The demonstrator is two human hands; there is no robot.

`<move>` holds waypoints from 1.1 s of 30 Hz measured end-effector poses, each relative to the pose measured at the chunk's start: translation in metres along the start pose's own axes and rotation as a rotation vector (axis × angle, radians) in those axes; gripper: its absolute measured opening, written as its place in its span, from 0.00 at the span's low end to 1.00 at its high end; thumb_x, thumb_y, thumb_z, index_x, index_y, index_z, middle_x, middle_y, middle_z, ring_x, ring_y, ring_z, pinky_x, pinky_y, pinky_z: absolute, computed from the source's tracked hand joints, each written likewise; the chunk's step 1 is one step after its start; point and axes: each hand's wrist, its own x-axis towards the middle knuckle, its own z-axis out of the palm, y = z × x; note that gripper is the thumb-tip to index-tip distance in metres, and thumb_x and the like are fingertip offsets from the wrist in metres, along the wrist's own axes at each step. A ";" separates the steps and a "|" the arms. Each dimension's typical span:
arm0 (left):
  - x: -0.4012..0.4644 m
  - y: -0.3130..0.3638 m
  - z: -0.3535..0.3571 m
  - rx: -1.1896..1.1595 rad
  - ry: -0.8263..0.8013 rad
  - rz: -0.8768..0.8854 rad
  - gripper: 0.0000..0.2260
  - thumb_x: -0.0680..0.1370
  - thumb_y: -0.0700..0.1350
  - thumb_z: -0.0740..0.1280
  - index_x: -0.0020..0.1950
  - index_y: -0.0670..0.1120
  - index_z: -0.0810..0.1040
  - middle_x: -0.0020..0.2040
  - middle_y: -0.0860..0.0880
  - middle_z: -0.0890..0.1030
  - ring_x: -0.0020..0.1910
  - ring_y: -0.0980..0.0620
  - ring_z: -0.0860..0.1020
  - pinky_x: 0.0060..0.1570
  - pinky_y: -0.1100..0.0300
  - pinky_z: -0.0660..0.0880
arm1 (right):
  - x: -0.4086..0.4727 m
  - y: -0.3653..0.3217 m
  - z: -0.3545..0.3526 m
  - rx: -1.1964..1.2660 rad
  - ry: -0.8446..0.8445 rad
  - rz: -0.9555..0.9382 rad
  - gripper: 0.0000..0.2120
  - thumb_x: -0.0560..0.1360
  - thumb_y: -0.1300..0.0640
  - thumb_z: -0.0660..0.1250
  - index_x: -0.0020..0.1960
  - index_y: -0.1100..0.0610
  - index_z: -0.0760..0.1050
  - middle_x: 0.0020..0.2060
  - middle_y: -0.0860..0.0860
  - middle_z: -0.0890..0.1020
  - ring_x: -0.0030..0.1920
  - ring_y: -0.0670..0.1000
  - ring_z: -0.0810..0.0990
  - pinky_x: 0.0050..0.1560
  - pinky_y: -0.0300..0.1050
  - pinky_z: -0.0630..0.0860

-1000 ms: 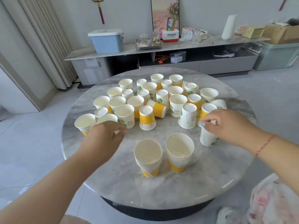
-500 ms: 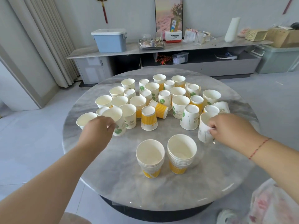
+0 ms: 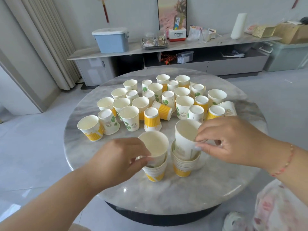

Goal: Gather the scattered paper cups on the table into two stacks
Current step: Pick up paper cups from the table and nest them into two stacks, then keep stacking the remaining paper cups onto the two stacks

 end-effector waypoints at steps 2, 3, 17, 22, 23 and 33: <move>-0.001 -0.003 0.003 -0.056 -0.056 -0.045 0.18 0.76 0.62 0.61 0.48 0.51 0.83 0.44 0.56 0.81 0.29 0.60 0.74 0.31 0.67 0.72 | 0.001 -0.002 0.002 0.001 -0.023 0.023 0.20 0.71 0.37 0.60 0.40 0.51 0.82 0.37 0.43 0.82 0.39 0.19 0.64 0.40 0.16 0.59; 0.000 -0.004 0.002 -0.106 -0.048 -0.068 0.19 0.76 0.62 0.59 0.49 0.50 0.83 0.45 0.56 0.81 0.31 0.58 0.76 0.32 0.64 0.74 | 0.002 -0.001 0.002 0.004 -0.009 0.046 0.23 0.72 0.35 0.58 0.40 0.51 0.82 0.37 0.43 0.81 0.39 0.18 0.64 0.40 0.15 0.59; 0.048 -0.092 0.028 0.117 -0.029 -0.674 0.21 0.78 0.52 0.62 0.69 0.46 0.70 0.68 0.49 0.71 0.54 0.50 0.76 0.52 0.59 0.68 | 0.068 0.093 0.066 -0.193 -0.043 0.484 0.19 0.74 0.49 0.66 0.62 0.56 0.74 0.55 0.56 0.80 0.59 0.60 0.74 0.59 0.51 0.68; 0.064 -0.107 0.038 0.128 0.040 -0.720 0.18 0.76 0.46 0.66 0.66 0.44 0.73 0.64 0.45 0.75 0.54 0.45 0.78 0.55 0.54 0.72 | 0.088 0.112 0.085 -0.328 -0.081 0.564 0.18 0.75 0.48 0.63 0.60 0.57 0.74 0.54 0.56 0.81 0.58 0.59 0.74 0.55 0.50 0.68; 0.066 -0.110 0.040 0.143 0.046 -0.726 0.17 0.77 0.45 0.66 0.64 0.44 0.75 0.63 0.45 0.76 0.55 0.44 0.78 0.55 0.53 0.73 | 0.090 0.115 0.089 -0.366 -0.107 0.562 0.16 0.75 0.48 0.63 0.56 0.57 0.76 0.52 0.55 0.81 0.56 0.58 0.74 0.55 0.50 0.68; 0.073 -0.114 0.035 0.252 0.202 -0.639 0.07 0.77 0.41 0.64 0.46 0.40 0.81 0.46 0.44 0.79 0.43 0.43 0.76 0.39 0.56 0.68 | 0.085 0.130 0.096 -0.277 0.133 0.444 0.07 0.69 0.61 0.66 0.33 0.58 0.80 0.32 0.53 0.82 0.44 0.60 0.78 0.47 0.51 0.66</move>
